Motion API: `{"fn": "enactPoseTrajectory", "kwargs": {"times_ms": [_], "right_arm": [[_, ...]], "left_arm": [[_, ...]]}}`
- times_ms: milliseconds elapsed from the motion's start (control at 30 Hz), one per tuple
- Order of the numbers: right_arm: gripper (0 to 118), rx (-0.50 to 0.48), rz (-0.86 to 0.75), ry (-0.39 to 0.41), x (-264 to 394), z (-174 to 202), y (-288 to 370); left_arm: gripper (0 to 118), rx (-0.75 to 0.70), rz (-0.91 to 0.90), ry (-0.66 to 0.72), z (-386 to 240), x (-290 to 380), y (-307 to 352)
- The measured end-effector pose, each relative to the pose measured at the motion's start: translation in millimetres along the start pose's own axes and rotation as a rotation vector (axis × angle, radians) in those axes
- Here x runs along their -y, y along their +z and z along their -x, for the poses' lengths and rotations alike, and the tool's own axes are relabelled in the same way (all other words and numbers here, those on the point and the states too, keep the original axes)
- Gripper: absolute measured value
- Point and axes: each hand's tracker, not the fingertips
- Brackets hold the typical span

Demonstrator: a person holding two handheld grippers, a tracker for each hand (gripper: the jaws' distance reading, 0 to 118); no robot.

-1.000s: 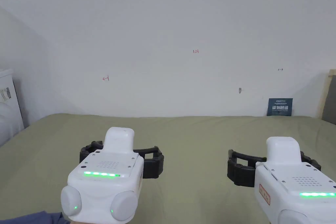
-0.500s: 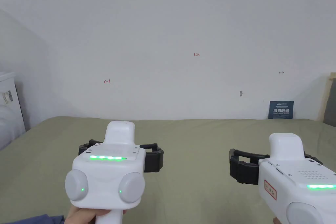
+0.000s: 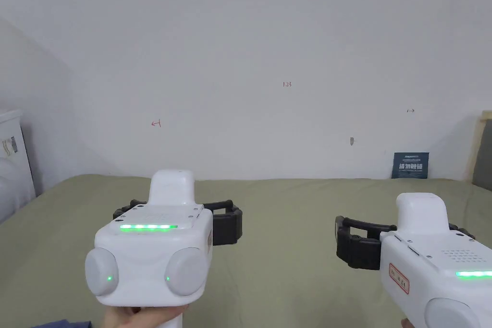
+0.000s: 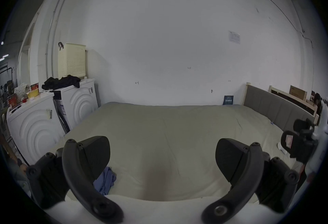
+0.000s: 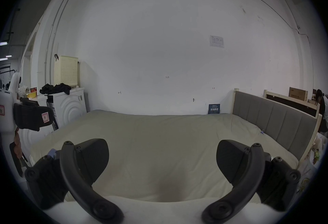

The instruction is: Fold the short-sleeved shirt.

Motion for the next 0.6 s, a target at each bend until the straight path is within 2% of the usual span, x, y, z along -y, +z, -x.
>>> {"fn": "enactPoseTrajectory", "kwargs": {"times_ms": [133, 600], "right_arm": [[118, 0.016, 0.0, 0.016, -2.1, -1.2, 1.2], [118, 0.033, -0.003, 0.032, -6.2, -2.5, 2.9]], "left_arm": [[118, -0.034, -0.055, -0.033, -0.9, 6.0, 2.6], [118, -0.042, -0.026, -0.022, 1.3, 12.1, 0.6]]}}
